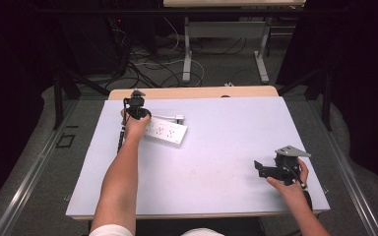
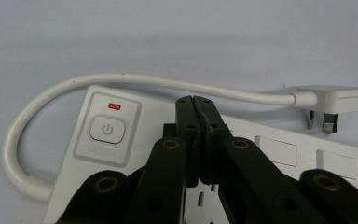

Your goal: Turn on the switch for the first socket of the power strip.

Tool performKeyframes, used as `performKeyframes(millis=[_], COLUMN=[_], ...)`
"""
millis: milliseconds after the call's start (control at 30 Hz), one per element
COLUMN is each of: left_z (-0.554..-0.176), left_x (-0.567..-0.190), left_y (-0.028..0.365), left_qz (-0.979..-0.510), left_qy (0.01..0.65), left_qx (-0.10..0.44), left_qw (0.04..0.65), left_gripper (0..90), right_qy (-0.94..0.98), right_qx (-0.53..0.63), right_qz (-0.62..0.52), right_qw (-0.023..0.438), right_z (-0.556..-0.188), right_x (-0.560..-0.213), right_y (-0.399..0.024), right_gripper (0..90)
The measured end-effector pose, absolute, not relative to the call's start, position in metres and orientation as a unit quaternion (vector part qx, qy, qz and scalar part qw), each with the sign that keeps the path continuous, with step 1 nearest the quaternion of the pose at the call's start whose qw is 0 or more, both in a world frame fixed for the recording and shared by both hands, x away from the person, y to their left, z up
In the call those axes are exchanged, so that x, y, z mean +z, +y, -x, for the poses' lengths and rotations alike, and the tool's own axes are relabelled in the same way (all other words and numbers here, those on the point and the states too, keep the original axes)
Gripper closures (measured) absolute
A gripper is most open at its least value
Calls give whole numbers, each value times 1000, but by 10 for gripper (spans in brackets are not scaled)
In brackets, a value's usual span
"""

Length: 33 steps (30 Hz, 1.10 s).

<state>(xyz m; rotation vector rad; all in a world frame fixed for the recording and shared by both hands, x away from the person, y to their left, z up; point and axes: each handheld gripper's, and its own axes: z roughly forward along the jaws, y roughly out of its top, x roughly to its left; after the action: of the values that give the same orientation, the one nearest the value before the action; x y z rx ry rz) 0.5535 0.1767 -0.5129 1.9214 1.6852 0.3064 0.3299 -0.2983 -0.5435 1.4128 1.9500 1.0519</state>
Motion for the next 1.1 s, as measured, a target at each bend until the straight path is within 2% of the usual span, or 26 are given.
performKeyframes(millis=[1100], left_z=[-554], left_x=[-518], left_y=[173], left_qz=[-724], left_qy=[623], left_qx=[125], left_qw=[268], left_gripper=[887], right_qy=[720], right_qx=[389], right_qz=[-518], right_qw=[248], right_z=[-330], right_x=[-544], right_y=[-297], right_gripper=[61])
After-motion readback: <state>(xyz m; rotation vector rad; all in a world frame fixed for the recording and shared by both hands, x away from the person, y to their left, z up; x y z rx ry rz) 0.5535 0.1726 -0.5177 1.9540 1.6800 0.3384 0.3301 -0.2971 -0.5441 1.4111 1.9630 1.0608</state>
